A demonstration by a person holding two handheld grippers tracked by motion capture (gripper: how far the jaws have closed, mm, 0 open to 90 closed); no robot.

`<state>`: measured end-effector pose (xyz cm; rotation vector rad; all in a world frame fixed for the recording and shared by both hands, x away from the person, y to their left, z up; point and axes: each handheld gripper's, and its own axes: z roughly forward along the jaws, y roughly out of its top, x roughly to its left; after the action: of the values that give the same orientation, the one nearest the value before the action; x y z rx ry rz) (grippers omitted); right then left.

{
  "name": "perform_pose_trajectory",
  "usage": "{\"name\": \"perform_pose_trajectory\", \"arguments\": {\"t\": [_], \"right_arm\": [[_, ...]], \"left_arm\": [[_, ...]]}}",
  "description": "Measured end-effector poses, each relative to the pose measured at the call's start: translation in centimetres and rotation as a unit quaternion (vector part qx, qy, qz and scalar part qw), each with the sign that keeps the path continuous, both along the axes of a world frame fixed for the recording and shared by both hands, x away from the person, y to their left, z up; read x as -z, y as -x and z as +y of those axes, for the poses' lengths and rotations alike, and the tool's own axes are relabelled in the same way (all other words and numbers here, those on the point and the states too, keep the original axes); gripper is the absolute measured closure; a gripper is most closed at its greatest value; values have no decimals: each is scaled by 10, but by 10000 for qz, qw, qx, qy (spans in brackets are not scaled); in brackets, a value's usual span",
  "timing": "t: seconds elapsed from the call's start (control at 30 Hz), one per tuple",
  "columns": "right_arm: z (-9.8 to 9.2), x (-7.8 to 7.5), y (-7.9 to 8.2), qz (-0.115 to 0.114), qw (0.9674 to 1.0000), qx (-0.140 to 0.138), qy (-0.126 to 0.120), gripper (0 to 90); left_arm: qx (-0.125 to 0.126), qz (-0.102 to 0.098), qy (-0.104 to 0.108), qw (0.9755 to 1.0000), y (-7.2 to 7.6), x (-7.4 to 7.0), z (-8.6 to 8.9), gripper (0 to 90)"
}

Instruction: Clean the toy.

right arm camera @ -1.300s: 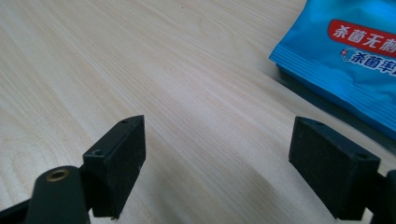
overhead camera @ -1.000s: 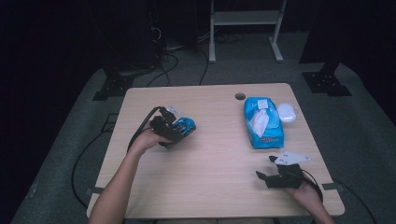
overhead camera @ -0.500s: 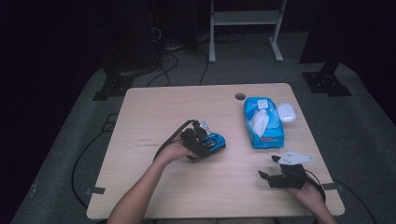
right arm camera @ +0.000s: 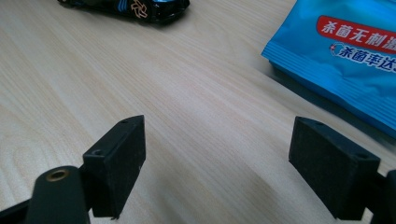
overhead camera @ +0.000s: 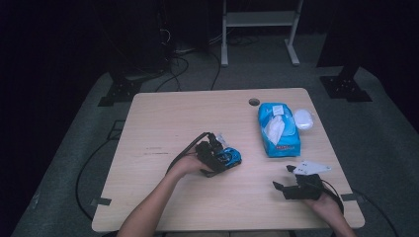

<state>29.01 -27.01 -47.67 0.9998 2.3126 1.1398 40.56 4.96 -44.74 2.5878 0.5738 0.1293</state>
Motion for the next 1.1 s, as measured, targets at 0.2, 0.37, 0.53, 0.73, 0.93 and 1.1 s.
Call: {"name": "perform_pose_trajectory", "arguments": {"t": [0.2, 0.37, 0.53, 0.73, 0.93, 1.1], "right_arm": [[-1, 1, -1, -3, 10000, -9, 3, 181], [-1, 1, -2, -4, 10000, 11, -6, 181], [0, 1, -2, 18, 10000, 25, 8, 181], [3, 2, -3, 29, 10000, 2, 28, 181], [3, 2, -4, 41, 10000, 16, 28, 181], [2, 2, -4, 49, 10000, 29, -2, 181]], "left_arm": [[35, -7, 40, 10000, 3, 1, -2, 279], [102, -24, 12, 9999, 5, 2, -5, 279], [130, -2, 11, 9999, 8, 2, -6, 279], [148, -23, 155, 9998, 8, 4, -4, 278], [197, -29, 229, 9995, 8, 3, -2, 271], [127, -99, 559, 9983, 10, -4, 4, 239]]}}
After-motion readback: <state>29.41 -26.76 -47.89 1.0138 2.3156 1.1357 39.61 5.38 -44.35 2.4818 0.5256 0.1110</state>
